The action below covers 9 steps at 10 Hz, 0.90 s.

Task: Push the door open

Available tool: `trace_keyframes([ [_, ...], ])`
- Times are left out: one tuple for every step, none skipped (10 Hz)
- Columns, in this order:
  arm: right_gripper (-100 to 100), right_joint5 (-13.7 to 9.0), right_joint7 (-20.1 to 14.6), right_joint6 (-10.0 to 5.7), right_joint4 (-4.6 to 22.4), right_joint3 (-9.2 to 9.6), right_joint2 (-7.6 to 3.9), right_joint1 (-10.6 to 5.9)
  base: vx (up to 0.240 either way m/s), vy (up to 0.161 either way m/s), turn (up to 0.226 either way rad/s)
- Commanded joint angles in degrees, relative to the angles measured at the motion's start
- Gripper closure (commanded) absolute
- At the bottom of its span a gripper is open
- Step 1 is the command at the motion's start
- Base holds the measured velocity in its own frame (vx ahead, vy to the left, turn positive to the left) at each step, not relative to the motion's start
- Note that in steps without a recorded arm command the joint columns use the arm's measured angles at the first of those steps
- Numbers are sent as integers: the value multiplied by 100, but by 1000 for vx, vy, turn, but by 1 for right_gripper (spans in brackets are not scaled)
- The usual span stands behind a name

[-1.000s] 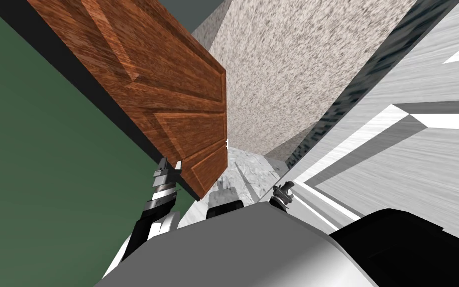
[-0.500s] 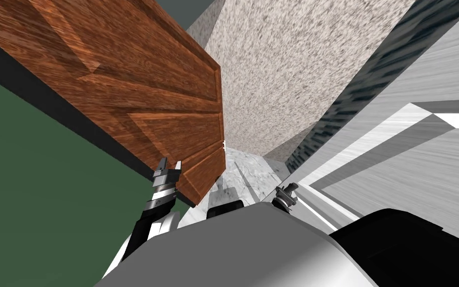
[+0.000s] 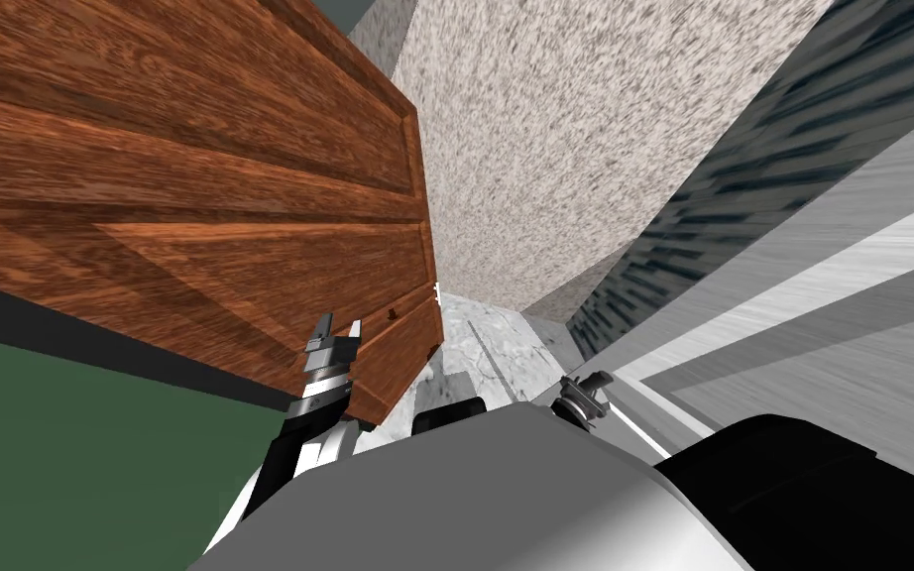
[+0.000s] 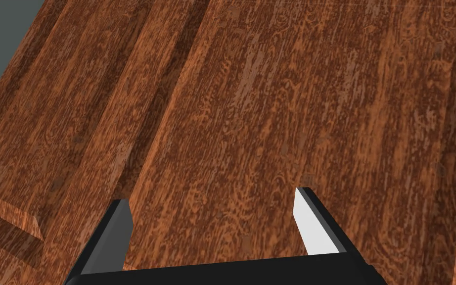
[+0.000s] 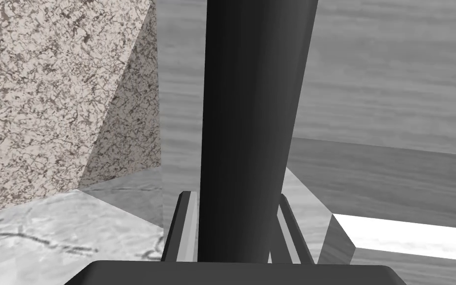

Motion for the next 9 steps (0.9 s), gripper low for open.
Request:
trace_keyframes([
  [100,-79,8,-105,43,-144,-65,23,145,-144,-38],
  [100,-147,14,-125,52,-224,-72,47,177,-140,-56],
  [100,-215,21,-144,61,-306,-73,71,192,-169,-78],
  [100,-249,24,-154,66,-346,-69,83,171,-166,-80],
  [100,-317,31,-173,75,-427,-58,107,157,-151,-44],
  [100,-317,31,-173,75,-427,-58,107,89,-107,-27],
  [100,-416,40,-201,89,-544,-25,141,109,-148,-66],
  [100,-447,43,-210,93,-581,-11,152,151,-146,-62],
  [100,-508,49,-227,101,-653,22,173,200,-162,-62],
])
